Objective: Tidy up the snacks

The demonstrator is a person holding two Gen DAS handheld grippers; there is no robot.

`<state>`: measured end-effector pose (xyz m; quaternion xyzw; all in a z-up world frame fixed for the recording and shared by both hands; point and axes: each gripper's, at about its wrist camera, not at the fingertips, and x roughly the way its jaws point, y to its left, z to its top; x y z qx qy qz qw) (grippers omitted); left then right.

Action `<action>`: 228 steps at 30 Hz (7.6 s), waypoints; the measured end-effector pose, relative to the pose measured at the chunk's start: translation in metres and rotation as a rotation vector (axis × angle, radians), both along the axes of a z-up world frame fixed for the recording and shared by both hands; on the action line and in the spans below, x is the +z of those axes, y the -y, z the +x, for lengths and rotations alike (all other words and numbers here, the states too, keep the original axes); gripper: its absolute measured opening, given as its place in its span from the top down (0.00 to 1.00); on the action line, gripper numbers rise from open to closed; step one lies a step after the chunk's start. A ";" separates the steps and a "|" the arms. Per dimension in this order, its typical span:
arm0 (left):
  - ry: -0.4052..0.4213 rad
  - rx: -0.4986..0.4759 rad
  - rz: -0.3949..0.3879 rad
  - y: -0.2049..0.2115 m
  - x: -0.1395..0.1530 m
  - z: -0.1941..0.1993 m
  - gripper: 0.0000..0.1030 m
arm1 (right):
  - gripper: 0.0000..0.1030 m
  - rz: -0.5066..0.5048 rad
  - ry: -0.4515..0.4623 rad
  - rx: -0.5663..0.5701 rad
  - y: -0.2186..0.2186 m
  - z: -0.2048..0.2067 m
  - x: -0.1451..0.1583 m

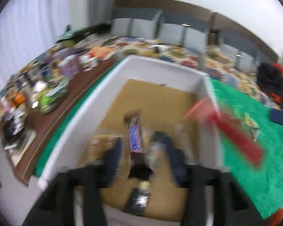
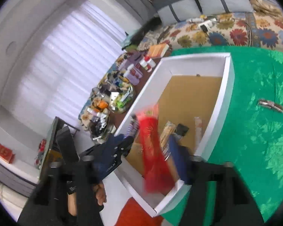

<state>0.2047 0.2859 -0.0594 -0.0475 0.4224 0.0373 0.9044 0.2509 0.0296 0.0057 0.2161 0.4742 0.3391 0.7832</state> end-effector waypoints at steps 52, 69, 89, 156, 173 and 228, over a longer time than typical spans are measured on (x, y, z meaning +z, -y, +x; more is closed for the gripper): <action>-0.077 -0.461 0.062 0.358 -0.172 0.022 0.00 | 0.12 -0.762 -0.018 -0.740 0.380 -0.124 -0.214; -0.076 -0.461 0.062 0.357 -0.172 0.022 0.00 | 0.12 -0.762 -0.018 -0.741 0.380 -0.123 -0.215; -0.076 -0.519 0.061 0.337 -0.174 0.017 0.00 | 0.11 -0.623 0.108 -0.338 0.308 -0.081 -0.182; -0.139 -0.513 0.066 0.344 -0.172 0.028 0.01 | 0.19 -0.733 0.068 -0.507 0.319 -0.107 -0.211; -0.146 -0.542 -0.080 0.478 -0.159 0.162 0.70 | 0.19 -0.733 0.069 -0.508 0.320 -0.107 -0.211; -0.074 -0.531 0.058 0.345 -0.174 0.017 0.00 | 0.19 -0.734 0.069 -0.509 0.319 -0.107 -0.211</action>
